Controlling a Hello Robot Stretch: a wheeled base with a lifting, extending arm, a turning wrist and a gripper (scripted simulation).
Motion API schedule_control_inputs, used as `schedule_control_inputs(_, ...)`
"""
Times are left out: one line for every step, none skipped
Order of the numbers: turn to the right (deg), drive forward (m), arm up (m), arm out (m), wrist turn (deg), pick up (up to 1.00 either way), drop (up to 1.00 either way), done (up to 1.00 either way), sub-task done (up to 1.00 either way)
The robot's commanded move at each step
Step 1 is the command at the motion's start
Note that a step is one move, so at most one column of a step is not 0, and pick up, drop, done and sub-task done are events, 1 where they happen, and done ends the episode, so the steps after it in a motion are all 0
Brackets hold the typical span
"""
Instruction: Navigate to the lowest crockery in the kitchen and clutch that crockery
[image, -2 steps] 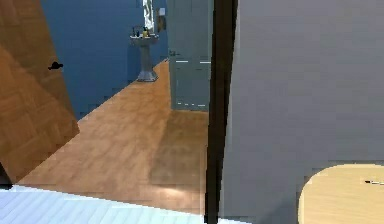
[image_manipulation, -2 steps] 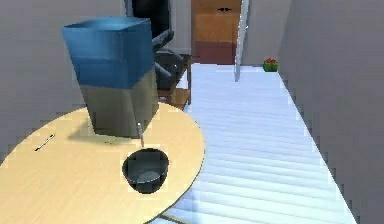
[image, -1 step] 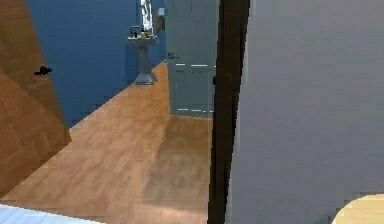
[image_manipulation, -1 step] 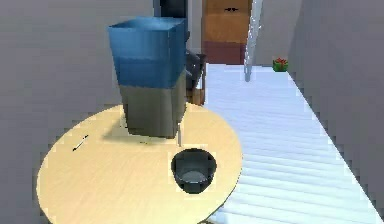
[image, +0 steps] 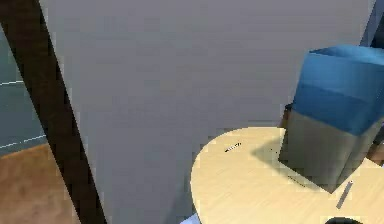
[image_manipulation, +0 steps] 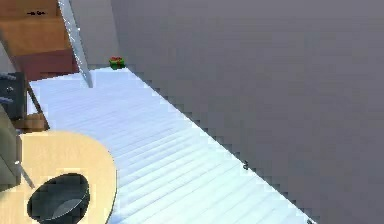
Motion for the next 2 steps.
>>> schedule_control_inputs(45.0, 0.0, 0.0, 0.0, 0.0, 0.0, 0.0, 0.0, 0.0)
schedule_control_inputs(45.0, 0.0, 0.0, 0.0, 0.0, 0.0, 0.0, 0.0, 0.0)
